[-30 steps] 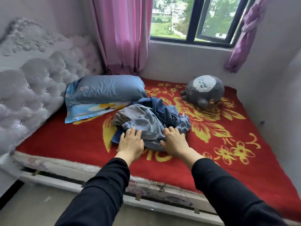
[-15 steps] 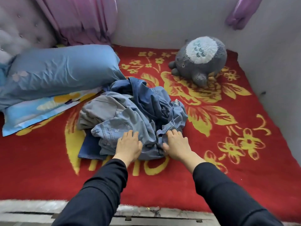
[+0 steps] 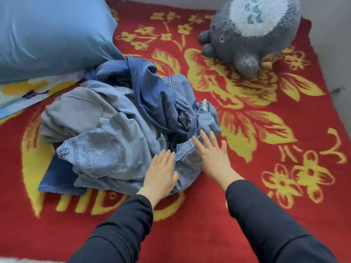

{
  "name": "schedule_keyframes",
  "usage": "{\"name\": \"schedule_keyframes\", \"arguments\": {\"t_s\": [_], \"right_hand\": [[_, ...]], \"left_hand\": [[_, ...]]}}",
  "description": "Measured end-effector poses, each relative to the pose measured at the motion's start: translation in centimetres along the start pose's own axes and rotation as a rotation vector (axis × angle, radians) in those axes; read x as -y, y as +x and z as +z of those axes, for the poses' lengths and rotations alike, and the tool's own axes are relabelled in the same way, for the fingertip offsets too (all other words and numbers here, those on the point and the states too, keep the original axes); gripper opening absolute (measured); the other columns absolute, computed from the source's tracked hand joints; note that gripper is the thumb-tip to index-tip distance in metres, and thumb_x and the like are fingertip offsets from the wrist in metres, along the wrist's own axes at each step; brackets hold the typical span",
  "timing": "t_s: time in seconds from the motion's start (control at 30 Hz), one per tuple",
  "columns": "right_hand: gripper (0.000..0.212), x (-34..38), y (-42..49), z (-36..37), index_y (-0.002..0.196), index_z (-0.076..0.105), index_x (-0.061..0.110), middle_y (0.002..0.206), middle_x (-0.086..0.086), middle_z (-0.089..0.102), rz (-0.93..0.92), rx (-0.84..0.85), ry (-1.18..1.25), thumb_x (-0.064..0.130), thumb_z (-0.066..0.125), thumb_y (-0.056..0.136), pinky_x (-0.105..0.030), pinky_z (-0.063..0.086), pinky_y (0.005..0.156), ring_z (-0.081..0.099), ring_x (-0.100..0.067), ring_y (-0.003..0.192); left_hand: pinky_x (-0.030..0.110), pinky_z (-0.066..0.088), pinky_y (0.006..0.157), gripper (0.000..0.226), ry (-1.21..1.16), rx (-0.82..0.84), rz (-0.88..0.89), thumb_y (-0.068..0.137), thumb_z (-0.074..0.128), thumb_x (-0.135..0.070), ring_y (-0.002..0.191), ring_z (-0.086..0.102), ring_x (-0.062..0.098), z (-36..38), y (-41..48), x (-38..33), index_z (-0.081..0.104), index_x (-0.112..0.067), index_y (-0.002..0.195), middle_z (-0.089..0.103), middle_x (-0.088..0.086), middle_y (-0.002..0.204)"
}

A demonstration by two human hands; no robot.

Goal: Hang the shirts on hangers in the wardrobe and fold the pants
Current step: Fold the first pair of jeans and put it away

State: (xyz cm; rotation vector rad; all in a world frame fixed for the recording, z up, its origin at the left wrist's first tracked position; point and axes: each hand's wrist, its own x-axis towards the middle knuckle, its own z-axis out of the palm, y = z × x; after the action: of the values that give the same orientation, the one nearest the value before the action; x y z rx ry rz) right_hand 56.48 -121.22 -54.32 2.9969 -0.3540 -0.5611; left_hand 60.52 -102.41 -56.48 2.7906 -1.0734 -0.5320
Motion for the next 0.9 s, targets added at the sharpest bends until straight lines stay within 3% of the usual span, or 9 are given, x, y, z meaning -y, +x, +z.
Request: {"name": "schedule_keyframes", "arguments": {"t_s": [0.07, 0.17, 0.27, 0.33, 0.4, 0.43, 0.5, 0.7, 0.9], "right_hand": [[0.07, -1.0, 1.4, 1.4, 0.149, 0.017, 0.031, 0.161, -0.006, -0.014, -0.037, -0.024, -0.076, 0.014, 0.051, 0.091, -0.06, 0.011, 0.11, -0.014, -0.034, 0.146], [0.033, -2.3, 1.7, 3.7, 0.126, 0.047, 0.021, 0.162, -0.007, -0.001, -0.101, 0.015, -0.07, 0.016, 0.049, 0.093, -0.06, 0.01, 0.111, -0.01, -0.031, 0.148], [0.025, -3.4, 0.5, 5.3, 0.115, 0.056, 0.017, 0.151, -0.003, 0.035, -0.062, 0.102, 0.275, 0.019, 0.048, 0.091, -0.042, 0.037, 0.1, 0.031, -0.024, 0.139], [0.01, -4.0, -0.3, 4.9, 0.089, 0.058, 0.016, 0.115, -0.004, 0.058, -0.026, 0.089, 0.515, 0.02, 0.05, 0.086, -0.035, 0.045, 0.08, 0.054, -0.028, 0.109], [0.017, -4.9, -0.8, 3.6, 0.064, 0.045, 0.018, 0.076, 0.0, 0.054, -0.02, 0.102, 0.619, 0.02, 0.053, 0.079, -0.034, 0.038, 0.062, 0.053, -0.026, 0.077], [0.02, -5.5, -1.2, 2.8, 0.06, 0.041, 0.017, 0.065, 0.002, 0.05, -0.016, 0.124, 0.65, 0.019, 0.054, 0.075, -0.034, 0.035, 0.056, 0.05, -0.025, 0.067], [0.019, -6.9, -2.3, 0.6, 0.057, 0.04, 0.014, 0.053, 0.001, 0.046, -0.012, 0.146, 0.669, 0.016, 0.054, 0.069, -0.032, 0.032, 0.049, 0.044, -0.022, 0.056], [0.019, -9.6, -6.4, -7.8, 0.056, 0.045, 0.009, 0.052, -0.002, 0.043, 0.012, 0.128, 0.678, 0.015, 0.059, 0.066, -0.03, 0.028, 0.045, 0.038, -0.019, 0.05], [0.018, -10.4, -9.3, -21.7, 0.057, 0.045, 0.008, 0.054, -0.001, 0.044, -0.042, -0.112, 0.811, 0.009, 0.06, 0.066, -0.03, 0.031, 0.046, 0.041, -0.016, 0.054]], "left_hand": [[0.033, 0.002, 0.12, 0.065, -0.062, 0.018, -0.034, 0.098, 0.033, -0.037, 0.148, 0.004, 0.02, 1.8, 1.1, -1.1, 0.01, -0.01, 0.153, 0.015, 0.005, 0.16], [0.033, 0.007, 0.12, 0.068, -0.174, 0.102, -0.065, 0.097, 0.038, -0.035, 0.148, 0.007, 0.02, 4.4, 1.1, -2.5, 0.008, -0.011, 0.153, 0.019, 0.004, 0.159], [0.034, 0.017, 0.117, 0.076, -0.304, 0.135, -0.135, 0.093, 0.048, -0.038, 0.143, 0.023, 0.022, 5.7, 0.5, -3.8, 0.01, -0.013, 0.153, 0.029, 0.005, 0.155], [0.036, 0.031, 0.108, 0.069, -0.32, 0.115, -0.189, 0.09, 0.053, -0.038, 0.125, 0.045, 0.027, 5.6, 0.2, -5.0, 0.026, -0.015, 0.149, 0.052, 0.006, 0.136], [0.034, 0.04, 0.082, 0.031, -0.367, 0.065, -0.234, 0.087, 0.054, -0.034, 0.099, 0.056, 0.028, 4.8, -0.1, -6.3, 0.057, -0.02, 0.114, 0.065, 0.004, 0.103], [0.034, 0.037, 0.07, 0.011, -0.447, 0.068, -0.265, 0.086, 0.054, -0.03, 0.088, 0.058, 0.028, 4.1, -0.4, -7.0, 0.058, -0.02, 0.089, 0.065, 0.004, 0.087], [0.034, 0.033, 0.059, 0.021, -0.588, 0.1, -0.304, 0.086, 0.054, -0.028, 0.072, 0.055, 0.025, 2.5, -1.0, -8.5, 0.05, -0.016, 0.068, 0.059, 0.002, 0.069], [0.035, 0.037, 0.073, 0.016, -0.604, -0.044, -0.305, 0.083, 0.051, -0.012, 0.078, 0.051, 0.024, -7.1, -3.4, -10.3, 0.048, -0.021, 0.071, 0.056, -0.002, 0.075], [0.031, 0.033, 0.059, 0.018, -0.719, -0.234, -0.232, 0.086, 0.049, -0.003, 0.066, 0.046, 0.017, -20.8, -5.4, -10.3, 0.05, -0.014, 0.071, 0.048, -0.005, 0.062]]}}
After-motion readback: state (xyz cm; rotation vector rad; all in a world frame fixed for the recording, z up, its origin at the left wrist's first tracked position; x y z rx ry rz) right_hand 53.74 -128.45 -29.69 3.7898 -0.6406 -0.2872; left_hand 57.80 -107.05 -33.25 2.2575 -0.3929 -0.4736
